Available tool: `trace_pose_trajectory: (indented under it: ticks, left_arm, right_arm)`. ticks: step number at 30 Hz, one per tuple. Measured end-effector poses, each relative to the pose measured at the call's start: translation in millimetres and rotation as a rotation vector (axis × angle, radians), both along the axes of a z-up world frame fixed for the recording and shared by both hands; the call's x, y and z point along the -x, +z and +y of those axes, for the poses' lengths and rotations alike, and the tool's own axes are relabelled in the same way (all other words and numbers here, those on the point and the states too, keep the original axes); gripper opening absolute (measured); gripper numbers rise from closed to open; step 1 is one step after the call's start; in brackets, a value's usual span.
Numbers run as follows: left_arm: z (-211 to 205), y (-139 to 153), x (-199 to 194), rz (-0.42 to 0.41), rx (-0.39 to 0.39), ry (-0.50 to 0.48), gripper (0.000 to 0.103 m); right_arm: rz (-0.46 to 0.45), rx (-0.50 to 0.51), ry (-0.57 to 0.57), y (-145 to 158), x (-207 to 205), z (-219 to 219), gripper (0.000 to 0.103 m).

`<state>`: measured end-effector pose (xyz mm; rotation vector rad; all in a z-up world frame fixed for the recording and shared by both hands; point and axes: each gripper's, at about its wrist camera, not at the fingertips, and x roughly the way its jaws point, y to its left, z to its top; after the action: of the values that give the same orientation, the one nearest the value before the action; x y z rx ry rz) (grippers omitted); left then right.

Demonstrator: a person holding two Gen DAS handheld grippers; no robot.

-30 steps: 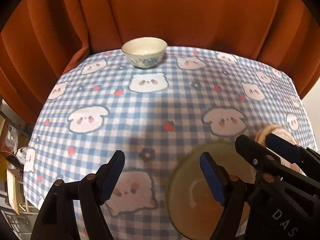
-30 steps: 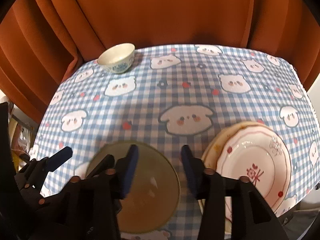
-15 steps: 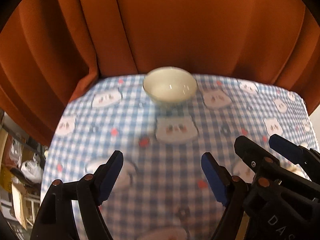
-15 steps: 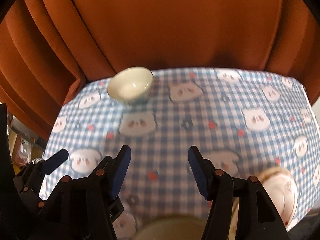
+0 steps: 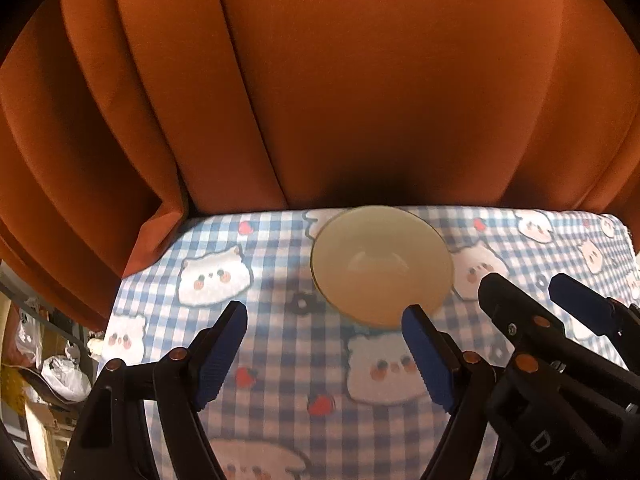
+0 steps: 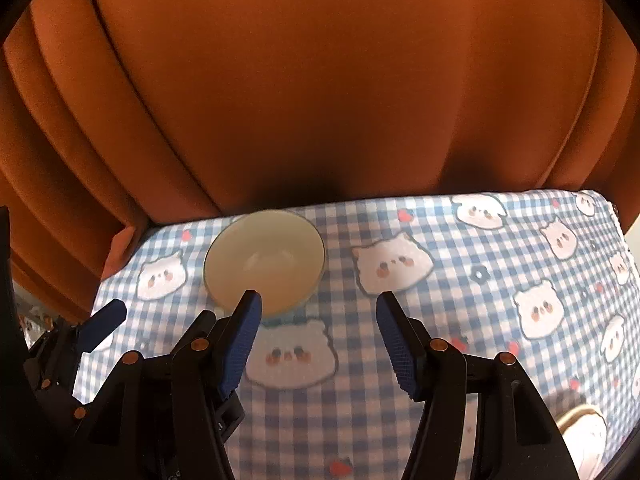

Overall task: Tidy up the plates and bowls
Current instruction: 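Move both tools to the last green-rimmed bowl by the curtain, then grip the last bowl's rim with both tools and lift it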

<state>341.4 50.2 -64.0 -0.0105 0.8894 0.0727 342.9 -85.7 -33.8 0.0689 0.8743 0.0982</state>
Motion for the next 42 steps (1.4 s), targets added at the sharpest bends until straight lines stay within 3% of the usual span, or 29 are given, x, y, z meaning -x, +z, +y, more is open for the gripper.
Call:
trace_pose_trajectory:
  ticks: [9, 20, 26, 31, 42]
  left_arm:
    - [6, -32, -56, 0.027, 0.004, -0.016, 0.079]
    - [5, -69, -88, 0.053, 0.012, -0.040, 0.067]
    - [7, -82, -97, 0.072, 0.030, -0.044, 0.051]
    - [7, -84, -100, 0.069, 0.058, -0.055, 0.036]
    - [11, -76, -93, 0.080, 0.074, -0.051, 0.033]
  right_arm:
    - [0.017, 0.018, -0.057, -29, -55, 13, 0.067]
    - [0.036, 0.015, -0.079, -69, -93, 14, 0.067]
    - [0.047, 0.009, -0.077, -83, -102, 16, 0.050]
    - [0.049, -0.009, -0.075, -87, -108, 19, 0.022]
    - [0.059, 0.006, -0.084, -83, -106, 23, 0.022]
